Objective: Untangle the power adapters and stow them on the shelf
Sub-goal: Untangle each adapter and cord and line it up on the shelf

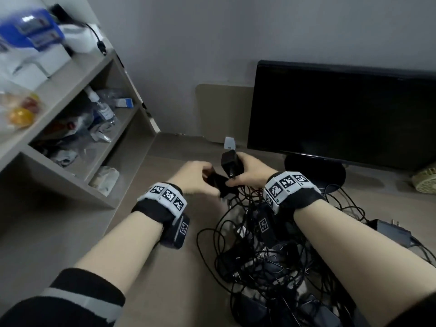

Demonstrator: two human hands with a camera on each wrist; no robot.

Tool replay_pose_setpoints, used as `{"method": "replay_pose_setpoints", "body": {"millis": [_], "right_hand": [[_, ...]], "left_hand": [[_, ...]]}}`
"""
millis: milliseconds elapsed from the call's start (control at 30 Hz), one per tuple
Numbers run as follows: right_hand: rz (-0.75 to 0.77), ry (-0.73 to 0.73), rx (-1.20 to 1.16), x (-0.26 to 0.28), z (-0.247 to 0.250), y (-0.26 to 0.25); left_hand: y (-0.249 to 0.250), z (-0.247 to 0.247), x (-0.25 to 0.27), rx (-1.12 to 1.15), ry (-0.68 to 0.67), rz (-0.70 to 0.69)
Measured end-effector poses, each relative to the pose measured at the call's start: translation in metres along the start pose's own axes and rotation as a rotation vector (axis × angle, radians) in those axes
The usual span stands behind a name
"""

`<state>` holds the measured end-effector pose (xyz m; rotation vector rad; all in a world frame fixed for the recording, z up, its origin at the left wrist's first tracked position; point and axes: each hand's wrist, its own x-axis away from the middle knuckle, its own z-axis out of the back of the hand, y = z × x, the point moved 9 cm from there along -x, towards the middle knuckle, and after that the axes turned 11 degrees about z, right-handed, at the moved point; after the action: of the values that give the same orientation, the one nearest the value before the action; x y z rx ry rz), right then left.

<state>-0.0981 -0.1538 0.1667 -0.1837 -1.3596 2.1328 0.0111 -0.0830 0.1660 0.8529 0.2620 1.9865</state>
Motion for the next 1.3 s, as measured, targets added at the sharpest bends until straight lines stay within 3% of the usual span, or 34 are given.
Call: {"method": "replay_pose_setpoints", "body": {"millis": [67, 267, 433, 533, 667, 767, 833, 967, 1033, 1100, 1167, 1300], "right_hand": [[0.067, -0.007, -0.056, 0.003, 0.005, -0.028], [0.194, -0.101, -0.252, 0.018, 0.004, -0.08], [0.309, 0.009, -0.404, 0.038, 0.022, -0.102], [0.354, 0.085, -0.473, 0.052, 0.047, -0.119], [0.441, 0.193, -0.555, 0.069, 0.088, -0.157], [0.465, 0.292, -0.658, 0.08, 0.117, -0.184], [0.503, 0.343, -0.673, 0.089, 0.134, -0.208], [0.614, 0.474, -0.807, 0.119, 0.174, -0.244], [0.633, 0.533, -0.866, 0.128, 0.188, -0.241], [0.571, 0.559, -0.872, 0.124, 0.188, -0.219], [0.423, 0.588, -0.879, 0.113, 0.178, -0.173], [0.047, 0.657, -0.86, 0.096, 0.143, -0.057]], "left_hand": [[0.014, 0.037, 0.013, 0.022, 0.061, -0.026], [0.047, 0.094, 0.051, 0.127, 0.08, -0.114], [0.081, 0.115, 0.078, 0.198, 0.144, -0.243], [0.093, 0.123, 0.09, 0.506, 0.161, -0.327], [0.112, 0.094, 0.09, 0.514, 0.149, -0.449], [0.131, 0.043, 0.076, 0.47, 0.02, -0.379], [0.144, 0.023, 0.074, 0.46, 0.026, -0.345], [0.127, -0.009, 0.059, 0.555, -0.085, -0.21], [0.105, -0.007, 0.05, 0.627, -0.089, -0.15], [0.078, 0.019, 0.044, 0.767, 0.02, -0.067], [0.061, 0.057, 0.048, 0.873, 0.149, -0.054], [0.077, 0.119, 0.069, 0.85, 0.231, -0.189]]}}
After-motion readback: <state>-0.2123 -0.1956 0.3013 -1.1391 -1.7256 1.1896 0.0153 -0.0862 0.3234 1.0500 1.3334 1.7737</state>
